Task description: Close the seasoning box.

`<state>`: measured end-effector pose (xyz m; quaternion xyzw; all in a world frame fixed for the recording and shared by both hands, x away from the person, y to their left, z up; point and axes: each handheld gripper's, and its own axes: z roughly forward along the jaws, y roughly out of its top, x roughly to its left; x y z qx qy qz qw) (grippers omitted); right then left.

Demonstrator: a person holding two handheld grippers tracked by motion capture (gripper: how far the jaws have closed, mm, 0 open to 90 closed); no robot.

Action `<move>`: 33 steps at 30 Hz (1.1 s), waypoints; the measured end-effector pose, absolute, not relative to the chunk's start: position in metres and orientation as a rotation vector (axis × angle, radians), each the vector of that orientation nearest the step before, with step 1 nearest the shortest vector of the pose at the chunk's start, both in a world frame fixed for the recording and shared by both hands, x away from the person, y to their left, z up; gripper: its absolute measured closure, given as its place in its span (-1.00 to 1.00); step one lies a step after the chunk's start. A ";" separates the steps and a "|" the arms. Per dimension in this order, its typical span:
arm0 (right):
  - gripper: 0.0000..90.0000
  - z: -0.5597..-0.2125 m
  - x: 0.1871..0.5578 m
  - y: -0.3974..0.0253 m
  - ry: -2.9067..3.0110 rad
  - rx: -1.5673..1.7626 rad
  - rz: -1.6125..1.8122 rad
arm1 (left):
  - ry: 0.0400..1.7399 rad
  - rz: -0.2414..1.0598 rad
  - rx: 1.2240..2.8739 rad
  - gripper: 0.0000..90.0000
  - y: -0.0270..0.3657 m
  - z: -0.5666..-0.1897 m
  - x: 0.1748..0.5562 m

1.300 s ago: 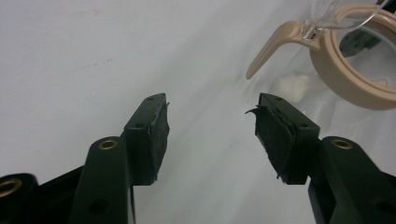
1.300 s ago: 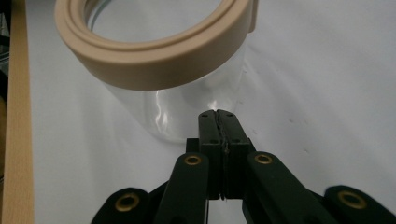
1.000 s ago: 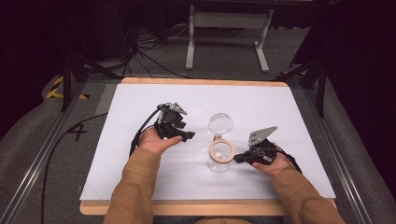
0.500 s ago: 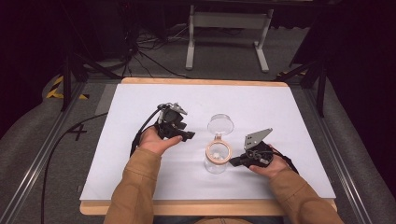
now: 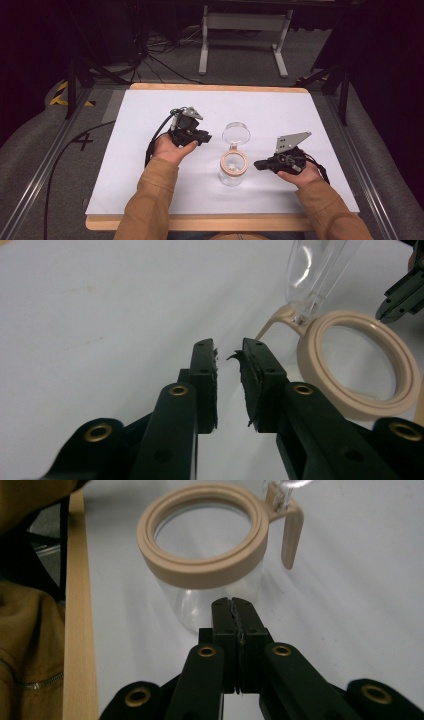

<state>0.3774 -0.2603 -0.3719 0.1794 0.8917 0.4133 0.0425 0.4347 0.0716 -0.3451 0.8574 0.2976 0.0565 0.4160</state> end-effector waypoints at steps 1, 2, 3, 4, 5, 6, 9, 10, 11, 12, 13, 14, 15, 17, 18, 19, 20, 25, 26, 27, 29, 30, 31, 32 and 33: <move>0.99 -0.369 0.376 -0.261 2.715 0.549 1.283 | 0.749 0.146 2.124 0.73 0.071 -0.345 0.435; 0.99 -0.366 0.375 -0.261 2.704 0.549 1.300 | 0.753 0.151 2.098 0.72 0.070 -0.345 0.435; 0.99 -0.364 0.373 -0.261 2.692 0.548 1.318 | 0.753 0.170 2.059 0.69 0.068 -0.346 0.434; 0.99 -0.360 0.369 -0.258 2.673 0.539 1.349 | 0.749 0.182 2.032 0.64 0.064 -0.347 0.433; 0.99 -0.358 0.368 -0.255 2.662 0.532 1.360 | 0.749 0.182 2.032 0.62 0.064 -0.347 0.433; 0.99 -0.358 0.368 -0.255 2.662 0.532 1.360 | 0.752 0.198 2.022 0.62 0.062 -0.348 0.433; 0.99 -0.354 0.362 -0.247 2.641 0.499 1.379 | 0.780 0.225 1.959 0.62 0.058 -0.351 0.433; 0.99 -0.353 0.360 -0.244 2.637 0.488 1.375 | 0.793 0.240 1.957 0.64 0.057 -0.350 0.433; 0.99 -0.353 0.358 -0.239 2.641 0.465 1.378 | 0.786 0.255 1.955 0.67 0.053 -0.350 0.432; 0.99 -0.353 0.358 -0.239 2.641 0.465 1.378 | 0.786 0.255 1.955 0.67 0.053 -0.350 0.432; 0.99 -0.353 0.357 -0.234 2.645 0.453 1.387 | 0.789 0.236 1.948 0.68 0.048 -0.351 0.433; 0.99 -0.353 0.356 -0.233 2.644 0.450 1.389 | 0.795 0.227 1.941 0.68 0.046 -0.351 0.433; 0.99 -0.353 0.356 -0.233 2.644 0.450 1.389 | 0.795 0.227 1.941 0.69 0.046 -0.351 0.433; 0.99 -0.353 0.355 -0.228 2.643 0.435 1.395 | 0.784 0.208 1.938 0.70 0.044 -0.353 0.435; 0.99 -0.353 0.355 -0.227 2.645 0.433 1.395 | 0.775 0.212 1.948 0.71 0.043 -0.352 0.435; 0.99 -0.353 0.355 -0.226 2.645 0.430 1.396 | 0.780 0.202 1.939 0.72 0.042 -0.353 0.434; 0.99 -0.353 0.355 -0.226 2.641 0.427 1.402 | 0.781 0.203 1.945 0.73 0.042 -0.352 0.434; 0.99 -0.354 0.357 -0.225 2.624 0.461 1.424 | 0.762 0.186 1.932 0.73 0.045 -0.352 0.434; 0.99 -0.354 0.357 -0.225 2.624 0.461 1.424 | 0.761 0.185 1.934 0.73 0.045 -0.352 0.434; 0.99 -0.354 0.359 -0.224 2.615 0.485 1.435 | 0.748 0.186 1.938 0.76 0.044 -0.351 0.433; 0.99 -0.355 0.360 -0.224 2.608 0.507 1.443 | 0.738 0.190 1.952 0.78 0.044 -0.350 0.432; 0.99 -0.355 0.360 -0.224 2.608 0.507 1.443 | 0.729 0.191 1.950 0.78 0.045 -0.350 0.432; 0.99 -0.354 0.363 -0.225 2.597 0.527 1.460 | 0.727 0.175 1.953 0.80 0.045 -0.350 0.430; 0.99 -0.354 0.363 -0.225 2.597 0.527 1.460 | 0.727 0.175 1.953 0.81 0.045 -0.350 0.430; 0.99 -0.354 0.364 -0.225 2.597 0.538 1.466 | 0.717 0.172 1.961 0.81 0.045 -0.350 0.429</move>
